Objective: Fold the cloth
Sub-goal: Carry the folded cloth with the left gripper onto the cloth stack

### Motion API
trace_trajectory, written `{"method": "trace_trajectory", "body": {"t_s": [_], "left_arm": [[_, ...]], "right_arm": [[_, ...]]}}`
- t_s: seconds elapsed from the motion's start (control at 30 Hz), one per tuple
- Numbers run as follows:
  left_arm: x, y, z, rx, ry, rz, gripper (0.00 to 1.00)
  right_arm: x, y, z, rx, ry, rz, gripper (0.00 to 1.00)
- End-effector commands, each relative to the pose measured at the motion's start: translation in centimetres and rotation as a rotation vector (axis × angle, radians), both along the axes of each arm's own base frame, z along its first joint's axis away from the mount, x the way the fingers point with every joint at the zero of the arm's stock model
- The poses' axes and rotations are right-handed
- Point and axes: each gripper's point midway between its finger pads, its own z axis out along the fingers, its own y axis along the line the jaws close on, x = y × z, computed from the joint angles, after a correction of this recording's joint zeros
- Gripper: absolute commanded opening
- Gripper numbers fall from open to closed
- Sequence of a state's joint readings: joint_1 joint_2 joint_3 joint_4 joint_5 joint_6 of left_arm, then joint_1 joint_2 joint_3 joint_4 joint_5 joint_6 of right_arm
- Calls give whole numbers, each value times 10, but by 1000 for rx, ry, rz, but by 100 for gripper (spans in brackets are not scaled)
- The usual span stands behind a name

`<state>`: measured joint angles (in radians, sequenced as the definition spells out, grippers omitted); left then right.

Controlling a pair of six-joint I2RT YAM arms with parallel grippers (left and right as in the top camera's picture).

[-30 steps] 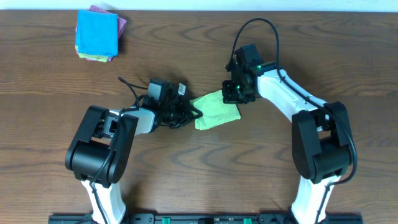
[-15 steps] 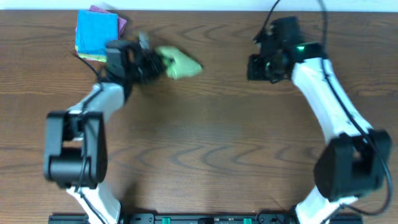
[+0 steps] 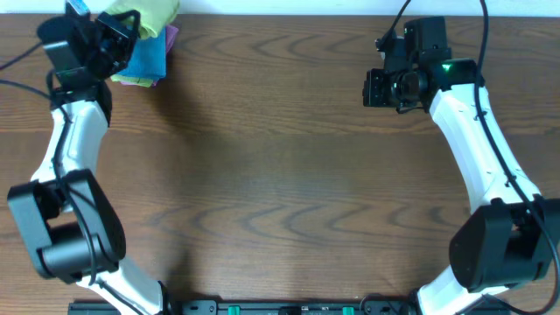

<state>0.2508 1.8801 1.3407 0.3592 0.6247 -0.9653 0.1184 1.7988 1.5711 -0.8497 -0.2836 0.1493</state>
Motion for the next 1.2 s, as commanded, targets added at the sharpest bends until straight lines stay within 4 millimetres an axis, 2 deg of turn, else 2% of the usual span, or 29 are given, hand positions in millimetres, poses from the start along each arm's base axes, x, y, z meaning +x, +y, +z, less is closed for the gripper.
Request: {"method": "trace_trajectory", "body": {"t_s": [0.0, 0.17, 0.27, 0.4, 0.57, 0.63, 0.8, 0.83, 0.87, 0.9, 0.93, 1.17], "left_arm": [[7, 9, -9, 7, -3, 47, 6], [13, 37, 0, 84, -59, 152, 6], [15, 51, -2, 103, -59, 183, 6], [27, 50, -13, 104, -58, 127, 6], [38, 52, -35, 120, -19, 105, 6], [36, 56, -43, 114, 8, 111, 6], [24, 64, -77, 122, 151, 131, 6], [22, 65, -80, 130, 166, 132, 13], [21, 65, -83, 131, 179, 136, 36], [20, 66, -85, 130, 190, 140, 71], [20, 66, -87, 129, 195, 140, 96], [13, 73, -95, 115, 241, 150, 96]], "right_arm": [[2, -4, 2, -9, -11, 4, 1], [2, -4, 2, -9, -13, 4, 1], [3, -4, 2, -9, -14, 4, 1], [4, -4, 3, -8, -20, 4, 1], [4, -4, 3, -8, -20, 5, 1], [4, -4, 3, -8, -21, 5, 1], [8, -3, 6, -5, -43, 4, 1], [9, -3, 6, -5, -46, 4, 2], [10, -3, 7, -4, -49, 4, 1], [10, -3, 7, -4, -50, 4, 1], [10, -3, 7, -4, -50, 4, 1], [7, -2, 5, -5, -38, 6, 1]]}}
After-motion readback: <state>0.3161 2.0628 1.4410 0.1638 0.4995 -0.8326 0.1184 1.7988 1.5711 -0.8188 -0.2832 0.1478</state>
